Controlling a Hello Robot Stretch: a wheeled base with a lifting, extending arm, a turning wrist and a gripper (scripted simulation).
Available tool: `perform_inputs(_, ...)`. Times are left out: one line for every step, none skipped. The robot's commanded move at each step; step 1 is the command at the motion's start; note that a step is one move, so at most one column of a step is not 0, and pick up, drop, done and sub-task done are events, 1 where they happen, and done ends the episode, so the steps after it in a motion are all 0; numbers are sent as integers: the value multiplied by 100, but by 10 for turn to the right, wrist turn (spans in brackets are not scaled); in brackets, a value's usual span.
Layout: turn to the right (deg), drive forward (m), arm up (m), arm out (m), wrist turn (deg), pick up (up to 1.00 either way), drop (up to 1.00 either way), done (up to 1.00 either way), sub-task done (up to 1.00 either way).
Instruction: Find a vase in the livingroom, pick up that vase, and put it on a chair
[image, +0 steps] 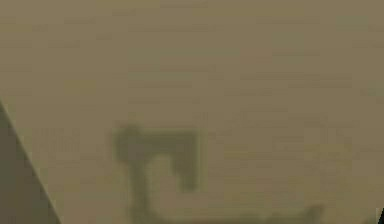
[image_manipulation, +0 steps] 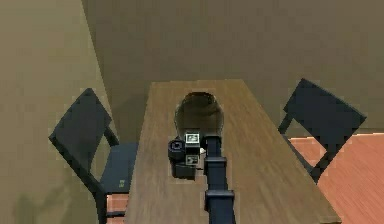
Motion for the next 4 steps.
perform_inputs(0, 0, 18, 0, 0, 0, 0, 0, 0)
perform_inputs(0, 0, 0, 0, -450, 0, 0, 0, 0)
perform_inputs(0, 0, 0, 0, -450, 0, 0, 0, 0)
perform_inputs(0, 0, 0, 0, -450, 0, 0, 0, 0)
